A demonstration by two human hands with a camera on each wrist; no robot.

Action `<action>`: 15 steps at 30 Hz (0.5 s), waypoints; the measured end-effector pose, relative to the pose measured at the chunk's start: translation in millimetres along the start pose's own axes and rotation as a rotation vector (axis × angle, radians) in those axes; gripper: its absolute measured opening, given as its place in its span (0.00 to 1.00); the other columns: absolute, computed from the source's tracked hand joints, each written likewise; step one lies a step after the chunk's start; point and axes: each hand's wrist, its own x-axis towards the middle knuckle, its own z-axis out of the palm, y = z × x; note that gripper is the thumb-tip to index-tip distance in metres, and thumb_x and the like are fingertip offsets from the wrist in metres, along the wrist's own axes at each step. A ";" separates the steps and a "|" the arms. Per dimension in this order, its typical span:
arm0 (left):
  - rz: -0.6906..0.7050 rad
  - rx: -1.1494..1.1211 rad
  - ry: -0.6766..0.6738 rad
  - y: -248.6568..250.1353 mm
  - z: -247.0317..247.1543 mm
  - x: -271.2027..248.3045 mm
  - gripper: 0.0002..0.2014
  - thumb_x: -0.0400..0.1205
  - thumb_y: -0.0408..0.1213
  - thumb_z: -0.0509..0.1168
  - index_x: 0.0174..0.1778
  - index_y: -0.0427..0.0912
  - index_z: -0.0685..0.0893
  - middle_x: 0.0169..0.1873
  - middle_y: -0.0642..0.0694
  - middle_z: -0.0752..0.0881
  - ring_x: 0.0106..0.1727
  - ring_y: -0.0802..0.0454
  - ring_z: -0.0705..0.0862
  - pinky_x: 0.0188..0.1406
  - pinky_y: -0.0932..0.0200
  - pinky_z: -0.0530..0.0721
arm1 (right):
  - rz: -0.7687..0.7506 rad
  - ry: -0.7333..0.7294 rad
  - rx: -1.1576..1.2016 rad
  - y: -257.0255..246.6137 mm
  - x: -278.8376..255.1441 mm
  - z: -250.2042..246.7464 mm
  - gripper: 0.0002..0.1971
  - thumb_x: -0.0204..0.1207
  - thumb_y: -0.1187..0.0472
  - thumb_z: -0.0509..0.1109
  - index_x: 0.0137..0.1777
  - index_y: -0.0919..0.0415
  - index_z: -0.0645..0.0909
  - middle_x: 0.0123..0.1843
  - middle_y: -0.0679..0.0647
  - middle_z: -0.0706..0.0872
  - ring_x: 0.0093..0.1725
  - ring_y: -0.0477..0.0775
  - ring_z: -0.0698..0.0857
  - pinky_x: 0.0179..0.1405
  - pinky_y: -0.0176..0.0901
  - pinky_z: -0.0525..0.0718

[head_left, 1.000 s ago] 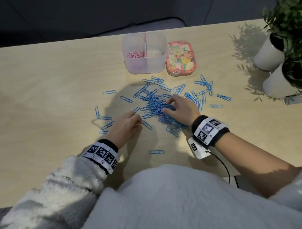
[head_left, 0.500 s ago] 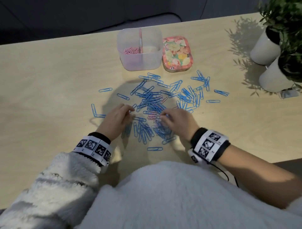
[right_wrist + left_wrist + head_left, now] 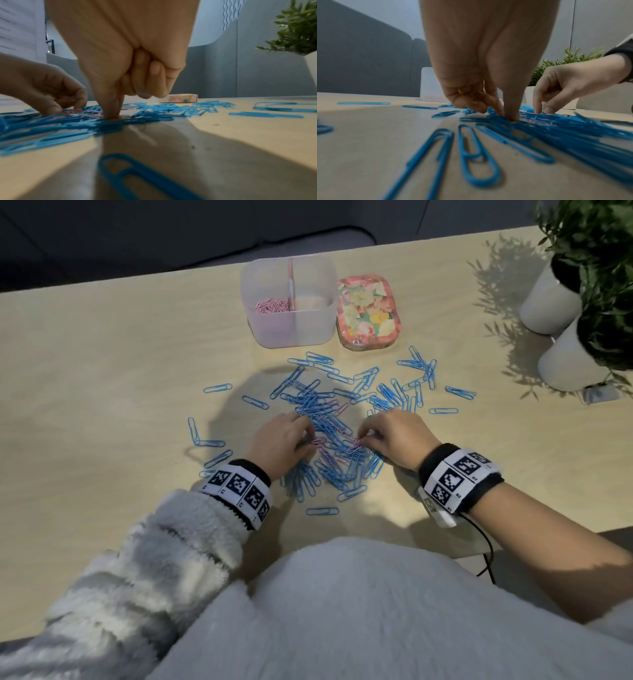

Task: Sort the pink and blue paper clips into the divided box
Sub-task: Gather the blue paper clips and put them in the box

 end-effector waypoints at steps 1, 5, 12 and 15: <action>0.015 0.005 0.005 0.1 1.2 -0.6 0.10 0.78 0.40 0.66 0.51 0.39 0.80 0.50 0.41 0.81 0.53 0.42 0.79 0.49 0.49 0.76 | -0.002 -0.002 0.012 -1.3 -1.2 1.3 0.08 0.75 0.55 0.68 0.51 0.54 0.85 0.46 0.54 0.90 0.52 0.60 0.85 0.44 0.46 0.76; 0.073 -0.010 0.028 -0.6 3.8 -3.9 0.06 0.79 0.34 0.64 0.48 0.36 0.81 0.49 0.38 0.81 0.51 0.38 0.79 0.50 0.43 0.78 | -0.013 -0.015 0.034 -2.1 -4.6 5.2 0.06 0.75 0.59 0.66 0.49 0.59 0.81 0.43 0.56 0.88 0.47 0.62 0.84 0.38 0.43 0.71; 0.002 -0.196 0.109 -8.7 -9.0 -8.4 0.05 0.79 0.31 0.65 0.46 0.36 0.84 0.44 0.39 0.85 0.46 0.43 0.82 0.46 0.53 0.77 | -0.018 -0.069 0.147 2.6 -5.5 5.6 0.03 0.75 0.61 0.66 0.43 0.59 0.78 0.31 0.53 0.79 0.35 0.60 0.78 0.35 0.43 0.69; -0.117 -0.338 0.070 -17.5 -15.2 -8.9 0.04 0.79 0.33 0.66 0.46 0.40 0.86 0.38 0.48 0.85 0.38 0.55 0.80 0.39 0.67 0.75 | 0.106 -0.067 0.625 10.6 -0.7 -3.2 0.11 0.76 0.67 0.66 0.34 0.54 0.74 0.26 0.50 0.71 0.27 0.52 0.68 0.30 0.43 0.66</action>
